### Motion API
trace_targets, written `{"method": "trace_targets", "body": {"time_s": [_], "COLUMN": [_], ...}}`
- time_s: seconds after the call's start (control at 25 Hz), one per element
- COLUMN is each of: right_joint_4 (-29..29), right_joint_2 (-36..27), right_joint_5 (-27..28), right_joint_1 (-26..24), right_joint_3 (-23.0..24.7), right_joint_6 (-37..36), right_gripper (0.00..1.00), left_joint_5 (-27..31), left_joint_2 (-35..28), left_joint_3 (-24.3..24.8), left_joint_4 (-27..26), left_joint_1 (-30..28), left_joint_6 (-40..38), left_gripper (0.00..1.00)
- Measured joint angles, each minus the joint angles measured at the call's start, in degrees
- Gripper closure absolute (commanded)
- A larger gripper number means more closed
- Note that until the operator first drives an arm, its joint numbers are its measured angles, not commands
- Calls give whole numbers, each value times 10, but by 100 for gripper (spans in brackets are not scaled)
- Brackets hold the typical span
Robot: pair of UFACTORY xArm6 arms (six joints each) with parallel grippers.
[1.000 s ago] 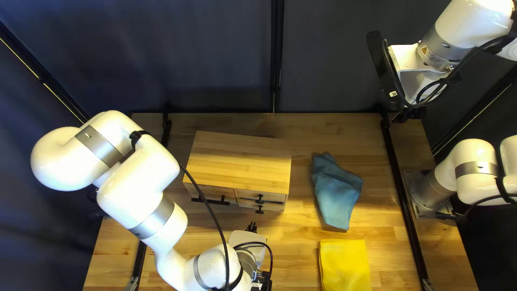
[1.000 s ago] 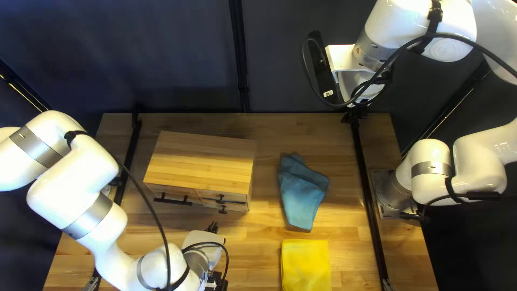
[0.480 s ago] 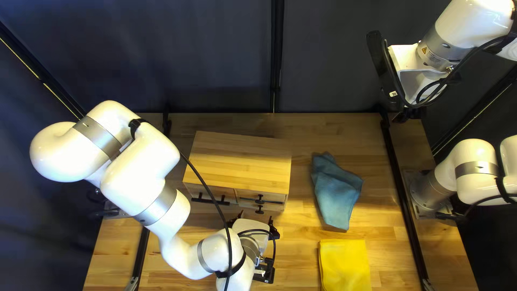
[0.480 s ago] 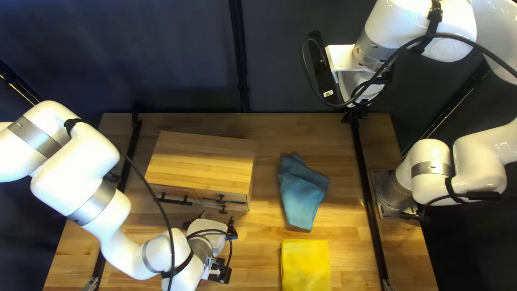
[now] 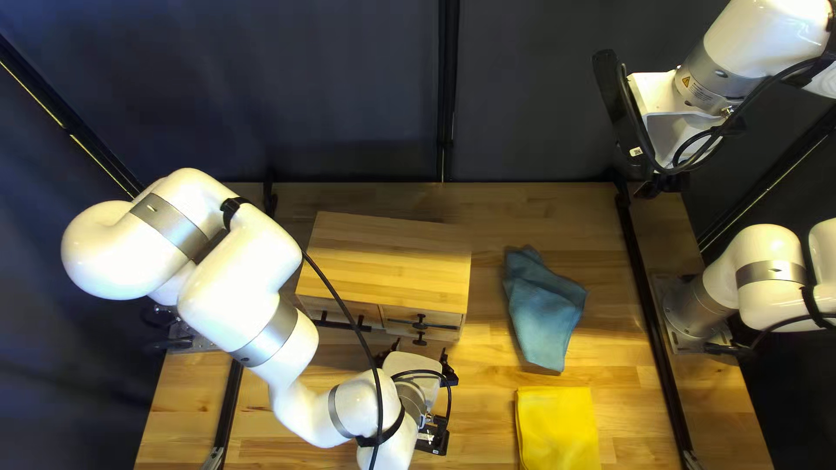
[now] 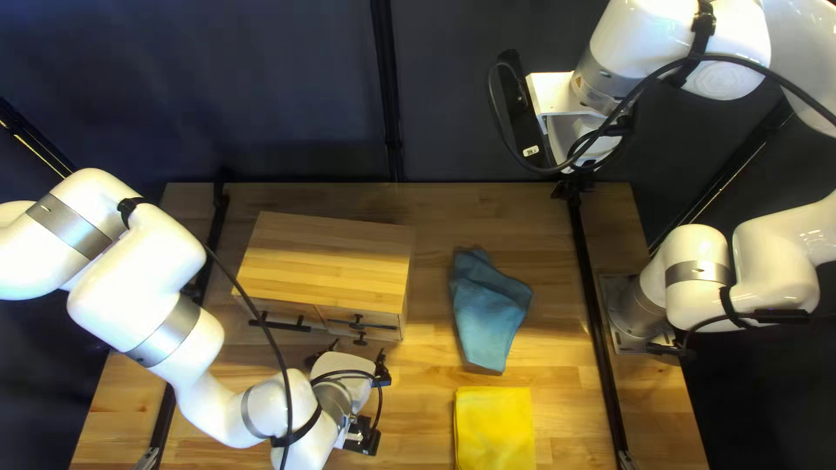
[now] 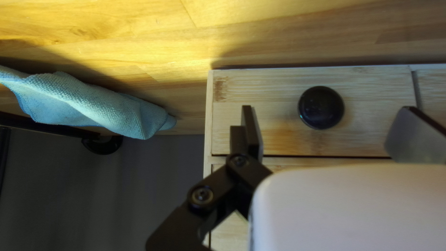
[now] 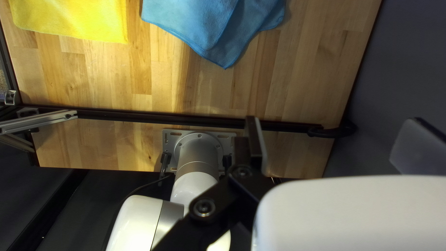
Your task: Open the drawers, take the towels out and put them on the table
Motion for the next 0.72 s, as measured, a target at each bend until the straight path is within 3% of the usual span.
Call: {"method": "trace_targets", "body": {"time_s": [0.04,0.08,0.12,0.16,0.72], "right_joint_4": [0,0,0,0,0], "right_joint_2": [0,0,0,0,0], "right_joint_5": [0,0,0,0,0], "right_joint_1": [0,0,0,0,0], "right_joint_3": [0,0,0,0,0], "right_joint_6": [0,0,0,0,0], "right_gripper": [0,0,0,0,0], "left_joint_5": [-1,-1,-1,-1,13], "left_joint_2": [1,2,3,4,23], "left_joint_3": [0,-1,-1,-1,-21], "left_joint_4": [1,1,2,3,3], "left_joint_1": [1,2,3,4,2], "left_joint_6": [0,0,-1,-1,2], "left_gripper": [3,12,44,100,100]}}
